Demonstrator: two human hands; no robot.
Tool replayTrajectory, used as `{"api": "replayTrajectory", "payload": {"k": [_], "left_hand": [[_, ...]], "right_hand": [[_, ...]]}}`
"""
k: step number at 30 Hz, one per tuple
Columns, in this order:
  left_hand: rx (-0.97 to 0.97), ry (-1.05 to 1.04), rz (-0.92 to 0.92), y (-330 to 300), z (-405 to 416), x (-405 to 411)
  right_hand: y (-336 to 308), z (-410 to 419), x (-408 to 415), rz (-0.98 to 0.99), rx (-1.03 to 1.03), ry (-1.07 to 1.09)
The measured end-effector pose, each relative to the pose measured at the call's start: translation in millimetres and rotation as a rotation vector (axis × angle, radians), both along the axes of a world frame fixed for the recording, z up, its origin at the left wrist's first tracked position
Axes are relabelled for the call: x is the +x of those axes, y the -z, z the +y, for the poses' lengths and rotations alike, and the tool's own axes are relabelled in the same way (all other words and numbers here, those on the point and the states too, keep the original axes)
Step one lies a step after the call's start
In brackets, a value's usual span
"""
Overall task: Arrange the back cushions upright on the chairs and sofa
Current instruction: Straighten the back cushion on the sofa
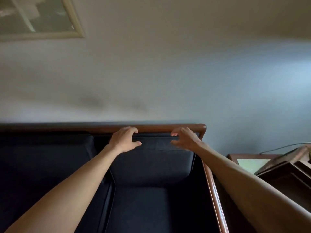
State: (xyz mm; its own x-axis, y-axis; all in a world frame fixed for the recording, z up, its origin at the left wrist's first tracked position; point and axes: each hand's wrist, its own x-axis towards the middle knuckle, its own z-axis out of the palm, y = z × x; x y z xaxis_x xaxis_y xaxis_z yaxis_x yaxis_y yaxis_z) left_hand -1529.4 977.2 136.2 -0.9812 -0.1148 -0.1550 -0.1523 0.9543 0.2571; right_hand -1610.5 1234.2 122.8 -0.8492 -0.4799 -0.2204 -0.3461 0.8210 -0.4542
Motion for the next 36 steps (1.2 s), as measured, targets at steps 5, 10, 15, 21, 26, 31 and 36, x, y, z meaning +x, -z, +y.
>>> {"api": "replayTrajectory", "payload": {"k": [5,10,15,21,26,31,36], "left_hand": [[-0.153,0.043,-0.225,88,-29,-14],[-0.246,0.066,-0.32,147,-56,-22],[-0.401,0.102,-0.172,171,-60,-32],[-0.441,0.099,-0.115,162,-53,-33],[-0.398,0.125,-0.049,165,-43,-18],[-0.392,0.152,-0.055,167,-49,-23],[-0.329,0.159,-0.102,163,-59,-49]], "right_hand": [[79,-1,-20,0.037,0.295,-0.123],[135,9,-39,0.057,0.482,-0.197],[162,10,-48,0.242,0.553,-0.182],[156,14,-42,0.297,0.526,-0.172],[154,32,-22,0.325,0.523,-0.122],[155,30,-22,0.293,0.526,-0.091],[154,19,-45,0.205,0.516,-0.016]]}}
